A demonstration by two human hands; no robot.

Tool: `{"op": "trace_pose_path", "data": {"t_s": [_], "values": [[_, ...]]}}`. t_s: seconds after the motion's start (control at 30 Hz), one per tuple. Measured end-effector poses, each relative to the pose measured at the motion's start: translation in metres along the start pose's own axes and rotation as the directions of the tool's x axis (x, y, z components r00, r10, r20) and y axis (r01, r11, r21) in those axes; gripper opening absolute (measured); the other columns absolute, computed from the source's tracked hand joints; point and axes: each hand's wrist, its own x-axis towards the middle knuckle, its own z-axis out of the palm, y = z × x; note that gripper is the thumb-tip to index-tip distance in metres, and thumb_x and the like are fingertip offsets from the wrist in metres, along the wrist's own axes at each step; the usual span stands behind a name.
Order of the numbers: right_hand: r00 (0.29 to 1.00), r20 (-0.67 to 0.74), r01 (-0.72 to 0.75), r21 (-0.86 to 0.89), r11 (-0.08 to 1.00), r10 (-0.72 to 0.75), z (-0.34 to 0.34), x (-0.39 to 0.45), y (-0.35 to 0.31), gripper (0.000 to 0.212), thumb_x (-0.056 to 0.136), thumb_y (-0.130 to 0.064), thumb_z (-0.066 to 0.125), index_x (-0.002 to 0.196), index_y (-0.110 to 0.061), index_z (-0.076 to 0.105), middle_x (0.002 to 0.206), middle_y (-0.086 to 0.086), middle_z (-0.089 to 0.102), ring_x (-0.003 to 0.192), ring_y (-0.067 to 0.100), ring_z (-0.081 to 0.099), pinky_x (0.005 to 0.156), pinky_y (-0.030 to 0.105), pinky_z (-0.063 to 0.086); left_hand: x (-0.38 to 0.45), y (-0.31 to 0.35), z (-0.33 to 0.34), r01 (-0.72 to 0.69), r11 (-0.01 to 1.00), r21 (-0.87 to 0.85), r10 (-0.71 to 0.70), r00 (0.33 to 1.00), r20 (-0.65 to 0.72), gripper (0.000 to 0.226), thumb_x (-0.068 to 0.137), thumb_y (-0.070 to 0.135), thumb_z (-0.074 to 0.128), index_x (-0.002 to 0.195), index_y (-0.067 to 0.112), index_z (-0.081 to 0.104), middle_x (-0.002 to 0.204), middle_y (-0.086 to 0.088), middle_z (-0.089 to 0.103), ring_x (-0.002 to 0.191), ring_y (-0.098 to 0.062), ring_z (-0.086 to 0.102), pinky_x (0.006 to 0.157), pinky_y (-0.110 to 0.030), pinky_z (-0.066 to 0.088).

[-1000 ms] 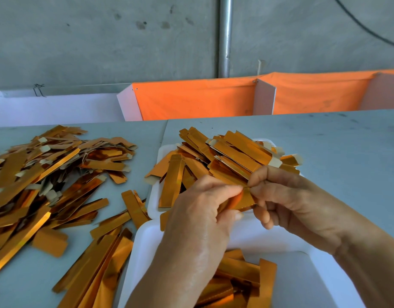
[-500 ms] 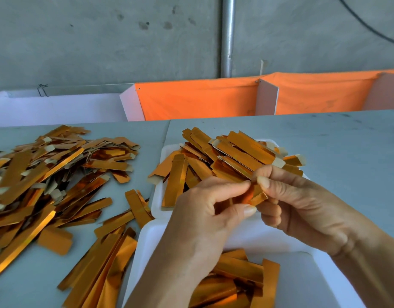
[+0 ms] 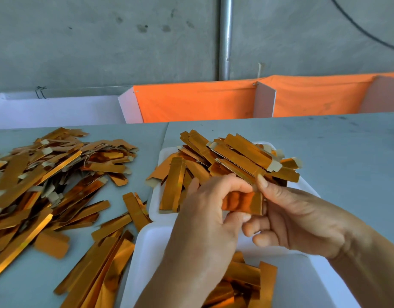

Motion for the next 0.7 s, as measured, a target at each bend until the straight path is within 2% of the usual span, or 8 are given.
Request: {"op": "trace_pose_path", "data": {"t_s": [0.07,0.13,0.2,0.27,0.33,0.4,0.5,0.7], "values": [[0.999,-0.026,0.021,0.001,1.000,-0.021,-0.001,-0.002,-0.003,0.062,0.058,-0.038,0.089,0.106,-0.003,0.068,0.088,0.016,0.069,0.074,0.020,0.070,0.058,0.026,0.057,-0.001,0.002,0.003,-0.062,0.995,0.084,0.061,0.998,0.013,0.042,0.087,0.007,0.061,0.108,0.042,0.054,0.123,0.046,0.037,0.126,0.021,0.022,0.107,-0.005,0.016],[0.992,-0.118,0.040,-0.049,0.998,-0.046,-0.002,-0.002,-0.004,0.076,0.044,-0.031,0.096,0.104,0.001,0.063,0.087,0.016,0.068,0.078,0.022,0.071,0.060,0.026,0.057,-0.001,0.000,0.004,-0.038,0.998,0.049,0.041,0.998,-0.049,0.052,0.088,0.004,0.054,0.118,0.046,0.047,0.140,0.041,0.018,0.133,0.020,0.008,0.101,0.003,0.012],[0.985,-0.159,0.035,-0.155,0.987,-0.060,0.001,-0.001,-0.003,0.075,0.039,-0.030,0.097,0.098,-0.001,0.060,0.089,0.016,0.068,0.084,0.025,0.071,0.065,0.027,0.057,0.002,-0.002,0.001,0.078,0.976,-0.202,-0.110,0.982,-0.152,0.043,0.089,0.019,0.060,0.119,0.046,0.046,0.139,0.034,0.031,0.131,0.017,0.024,0.100,-0.004,0.028],[0.986,-0.155,0.015,-0.294,0.956,-0.063,0.008,0.002,-0.002,0.062,0.046,-0.024,0.095,0.092,-0.005,0.058,0.090,0.014,0.068,0.088,0.027,0.070,0.072,0.028,0.057,0.004,-0.004,-0.003,0.204,0.851,-0.483,-0.307,0.941,-0.143,0.045,0.072,0.038,0.074,0.111,0.039,0.052,0.113,0.028,0.059,0.110,0.014,0.052,0.085,-0.009,0.046],[0.983,-0.170,-0.013,-0.472,0.881,-0.076,0.017,0.007,0.003,0.048,0.054,-0.022,0.089,0.087,-0.010,0.057,0.089,0.010,0.067,0.090,0.029,0.069,0.077,0.033,0.057,0.005,-0.009,0.000,0.276,0.773,-0.571,-0.413,0.902,-0.123,0.050,0.060,0.042,0.075,0.104,0.031,0.056,0.097,0.020,0.069,0.094,0.002,0.065,0.079,-0.020,0.054],[0.977,-0.186,-0.031,-0.609,0.793,-0.105,0.024,0.012,0.008,0.046,0.054,-0.028,0.085,0.088,-0.013,0.057,0.086,0.006,0.068,0.085,0.023,0.067,0.081,0.035,0.057,0.004,-0.009,0.001,0.321,0.776,-0.543,-0.449,0.886,-0.118,0.041,0.068,0.030,0.078,0.103,0.026,0.058,0.093,0.012,0.072,0.089,-0.004,0.068,0.079,-0.029,0.055],[0.967,-0.192,0.008,-0.635,0.773,-0.167,0.027,0.011,0.009,0.055,0.056,-0.052,0.084,0.093,-0.018,0.060,0.088,-0.001,0.071,0.084,0.012,0.069,0.075,0.027,0.056,0.004,-0.008,0.000,0.359,0.789,-0.500,-0.460,0.883,-0.092,0.028,0.079,0.020,0.073,0.101,0.029,0.057,0.091,0.014,0.073,0.083,0.001,0.068,0.067,-0.014,0.051],[0.824,-0.345,0.228,-0.524,0.821,-0.449,0.010,-0.002,-0.003,0.036,0.071,-0.055,0.062,0.100,-0.036,0.069,0.097,-0.007,0.072,0.088,0.010,0.067,0.069,0.027,0.048,-0.001,-0.003,-0.003,0.485,0.776,-0.405,-0.441,0.874,0.202,0.021,0.091,0.020,0.059,0.105,0.036,0.057,0.097,0.018,0.071,0.093,0.001,0.066,0.093,-0.035,0.049]]}}
